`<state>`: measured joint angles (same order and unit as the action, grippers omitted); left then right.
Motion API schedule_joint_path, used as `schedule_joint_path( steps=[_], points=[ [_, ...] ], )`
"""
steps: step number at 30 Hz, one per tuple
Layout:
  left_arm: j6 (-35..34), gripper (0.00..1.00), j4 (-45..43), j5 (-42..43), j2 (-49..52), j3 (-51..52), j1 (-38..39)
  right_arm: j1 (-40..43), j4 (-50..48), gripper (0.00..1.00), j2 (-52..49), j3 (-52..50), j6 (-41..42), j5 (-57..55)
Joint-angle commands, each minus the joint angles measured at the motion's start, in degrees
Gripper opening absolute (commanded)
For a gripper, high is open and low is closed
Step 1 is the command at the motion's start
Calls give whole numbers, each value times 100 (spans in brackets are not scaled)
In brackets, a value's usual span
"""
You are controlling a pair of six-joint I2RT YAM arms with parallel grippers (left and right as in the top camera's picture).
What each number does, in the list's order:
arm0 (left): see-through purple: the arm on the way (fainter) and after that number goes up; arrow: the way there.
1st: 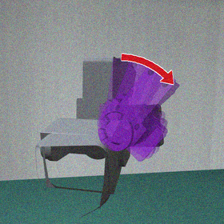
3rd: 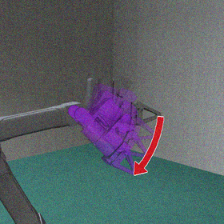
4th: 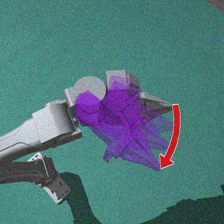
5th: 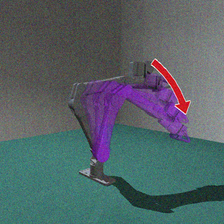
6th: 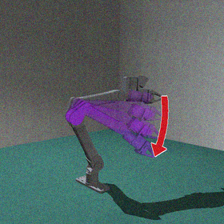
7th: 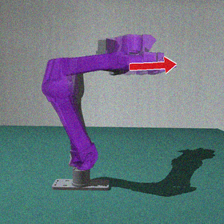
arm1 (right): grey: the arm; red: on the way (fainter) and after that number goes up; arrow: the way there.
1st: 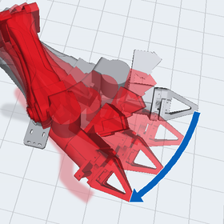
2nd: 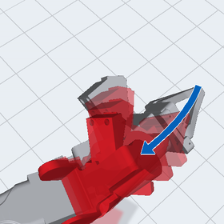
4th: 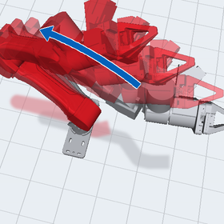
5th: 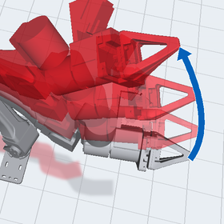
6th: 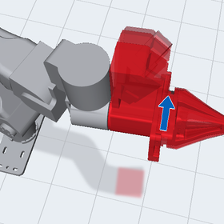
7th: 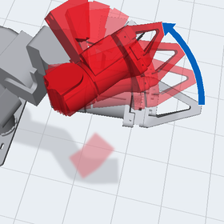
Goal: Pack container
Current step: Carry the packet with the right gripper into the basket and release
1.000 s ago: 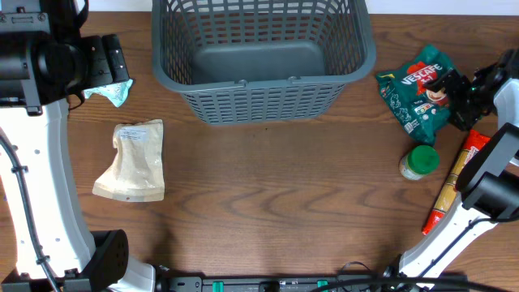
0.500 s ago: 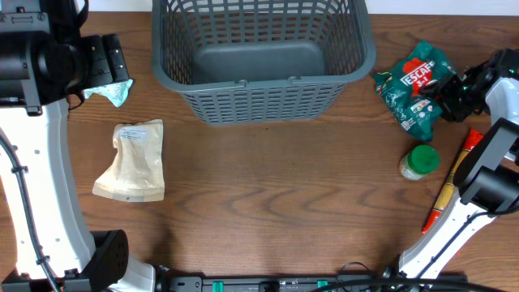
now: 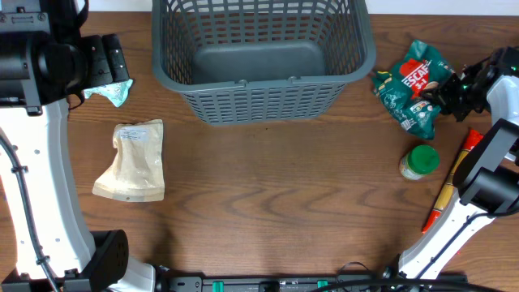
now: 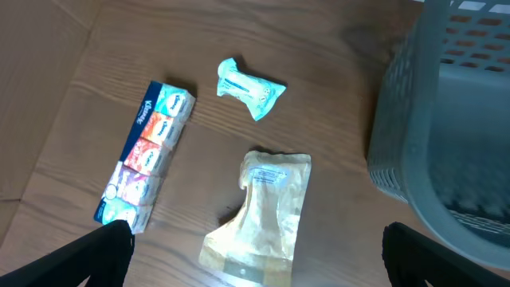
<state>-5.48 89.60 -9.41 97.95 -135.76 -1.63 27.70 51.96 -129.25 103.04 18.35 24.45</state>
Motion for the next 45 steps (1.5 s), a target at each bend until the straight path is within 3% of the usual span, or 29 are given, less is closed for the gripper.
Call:
schedule_joint_path(
  steps=[1, 5, 12, 18, 21, 26, 32, 38, 45],
  points=[
    [96, 99, -7, -33, 9, -11, -24, -240, 160, 1, 540, -168, -337, -155],
    [94, 99, -4, -31, 9, -11, -24, -358, 131, 1, 1508, -168, -358, -323],
    [94, 99, -2, -31, 9, -11, -24, -866, -376, 1, 3342, -162, -319, -1657],
    [94, 99, 15, -31, 9, -11, -24, -1340, -1058, 1, 4446, -160, -358, -1681],
    [94, 99, 17, -31, 9, -11, -24, -1733, -1449, 1, 4708, -160, -800, -1283],
    [94, 99, 26, -28, 9, -11, -22, -2667, -2009, 1, 4743, -153, -2216, -378],
    [92, 99, 33, -28, 9, -11, -22, -3821, -2747, 1, 4577, -146, -3484, -557],
    [92, 99, 35, -28, 9, -11, -22, -4511, -3180, 1, 4131, -146, -4087, -704],
    [92, 99, 35, -28, 9, -11, -22, -4780, -3145, 1, 3180, -146, -4172, -1051]
  ],
)
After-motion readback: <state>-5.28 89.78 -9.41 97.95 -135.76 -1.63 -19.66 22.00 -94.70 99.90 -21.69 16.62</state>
